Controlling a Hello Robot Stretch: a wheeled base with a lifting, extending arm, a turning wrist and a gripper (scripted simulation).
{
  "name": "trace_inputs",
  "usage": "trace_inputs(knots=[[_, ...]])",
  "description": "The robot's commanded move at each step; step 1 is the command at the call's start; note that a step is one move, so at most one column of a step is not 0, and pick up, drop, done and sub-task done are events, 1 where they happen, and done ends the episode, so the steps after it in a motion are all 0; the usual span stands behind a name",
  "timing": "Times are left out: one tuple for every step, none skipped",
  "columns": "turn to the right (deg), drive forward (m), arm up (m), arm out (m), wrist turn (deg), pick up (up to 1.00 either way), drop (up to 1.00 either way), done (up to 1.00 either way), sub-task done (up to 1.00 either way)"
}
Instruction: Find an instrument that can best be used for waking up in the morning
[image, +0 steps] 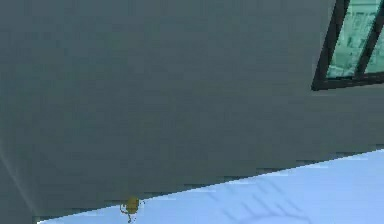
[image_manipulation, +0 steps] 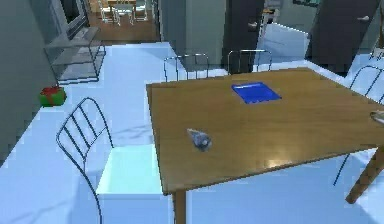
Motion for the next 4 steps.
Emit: trace_inputs(knots=[[0.0,0.15,0.0,0.0,0.0,0.0,0.0,0.0,0.0],[18.0,0.0,0.0,0.0,0.0,0.0,0.0,0.0,0.0],[0.0,0.95,0.0,0.0,0.0,0.0,0.0,0.0,0.0],[42.0,0.0,0.0,0.0,0.0,0.0,0.0,0.0,0.0]])
